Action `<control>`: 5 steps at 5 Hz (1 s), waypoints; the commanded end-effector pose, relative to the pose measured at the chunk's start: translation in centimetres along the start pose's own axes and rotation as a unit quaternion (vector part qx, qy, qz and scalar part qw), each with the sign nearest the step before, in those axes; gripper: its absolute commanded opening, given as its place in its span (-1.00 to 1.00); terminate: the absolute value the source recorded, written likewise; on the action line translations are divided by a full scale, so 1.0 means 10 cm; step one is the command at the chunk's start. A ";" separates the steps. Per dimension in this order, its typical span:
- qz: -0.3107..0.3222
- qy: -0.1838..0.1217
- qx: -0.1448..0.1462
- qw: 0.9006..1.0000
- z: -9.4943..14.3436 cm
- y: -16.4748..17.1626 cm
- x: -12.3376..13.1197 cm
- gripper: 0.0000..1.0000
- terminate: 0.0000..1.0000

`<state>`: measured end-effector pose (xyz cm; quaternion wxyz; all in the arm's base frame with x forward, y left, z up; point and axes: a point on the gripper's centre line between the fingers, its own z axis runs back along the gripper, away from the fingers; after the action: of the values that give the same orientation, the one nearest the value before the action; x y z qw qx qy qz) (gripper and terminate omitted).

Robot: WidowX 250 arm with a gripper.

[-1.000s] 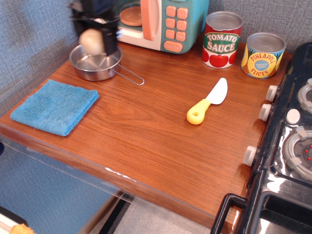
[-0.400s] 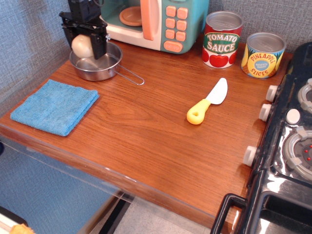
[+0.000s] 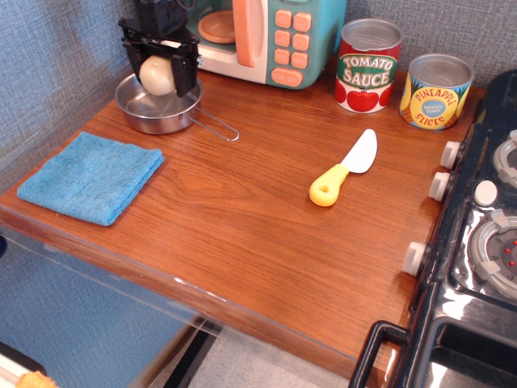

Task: PLACE THE POTATO IN THE POT

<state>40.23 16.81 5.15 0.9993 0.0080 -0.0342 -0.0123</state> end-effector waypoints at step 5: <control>0.013 -0.048 -0.013 0.999 1.05 -0.84 -0.37 1.00 -1.00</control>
<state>35.49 8.33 13.20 0.9985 -0.0148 -0.0532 -0.0009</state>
